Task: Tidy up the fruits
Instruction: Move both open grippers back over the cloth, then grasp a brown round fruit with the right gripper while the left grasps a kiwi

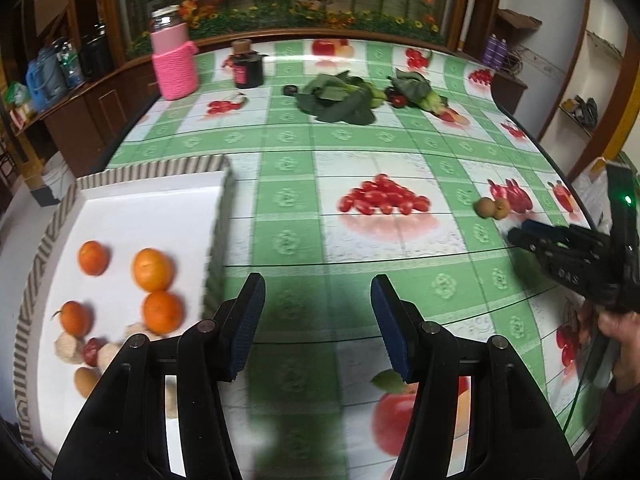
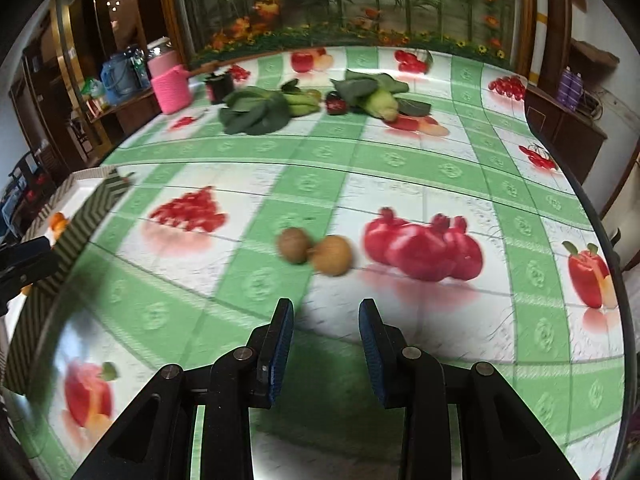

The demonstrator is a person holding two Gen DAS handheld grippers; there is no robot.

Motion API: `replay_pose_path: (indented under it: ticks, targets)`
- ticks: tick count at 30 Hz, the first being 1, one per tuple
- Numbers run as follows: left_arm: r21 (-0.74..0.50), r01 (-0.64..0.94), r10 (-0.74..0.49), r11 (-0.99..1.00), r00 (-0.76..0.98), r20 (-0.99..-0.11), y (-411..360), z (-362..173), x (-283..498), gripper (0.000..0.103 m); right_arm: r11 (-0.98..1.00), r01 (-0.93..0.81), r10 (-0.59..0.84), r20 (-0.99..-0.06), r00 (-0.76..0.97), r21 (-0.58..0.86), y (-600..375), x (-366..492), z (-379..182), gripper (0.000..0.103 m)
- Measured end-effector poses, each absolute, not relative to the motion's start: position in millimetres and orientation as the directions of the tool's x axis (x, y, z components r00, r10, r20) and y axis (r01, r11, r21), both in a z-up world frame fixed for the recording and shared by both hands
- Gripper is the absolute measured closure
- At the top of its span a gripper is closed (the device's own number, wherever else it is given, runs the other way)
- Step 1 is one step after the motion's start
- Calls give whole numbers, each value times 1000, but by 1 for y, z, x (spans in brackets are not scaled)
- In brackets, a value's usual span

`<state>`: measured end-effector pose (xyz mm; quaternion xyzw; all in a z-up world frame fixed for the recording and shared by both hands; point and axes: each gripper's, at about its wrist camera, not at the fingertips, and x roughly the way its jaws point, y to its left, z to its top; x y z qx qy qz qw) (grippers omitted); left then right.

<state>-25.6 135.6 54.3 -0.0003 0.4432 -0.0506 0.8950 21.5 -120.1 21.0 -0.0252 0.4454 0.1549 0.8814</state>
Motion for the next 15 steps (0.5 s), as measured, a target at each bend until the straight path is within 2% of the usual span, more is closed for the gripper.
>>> replay_pose_path:
  ticks: [9,15]
  targets:
    - [-62,134,-128,989,564,-816,108,48,-7,48,923,-381,274,-796,539,60,-113,51,20,70]
    - [-77,167,-158,983,550,-820,88,46,6,48,903,-418,325,-789,522,95,-113,63,16,70]
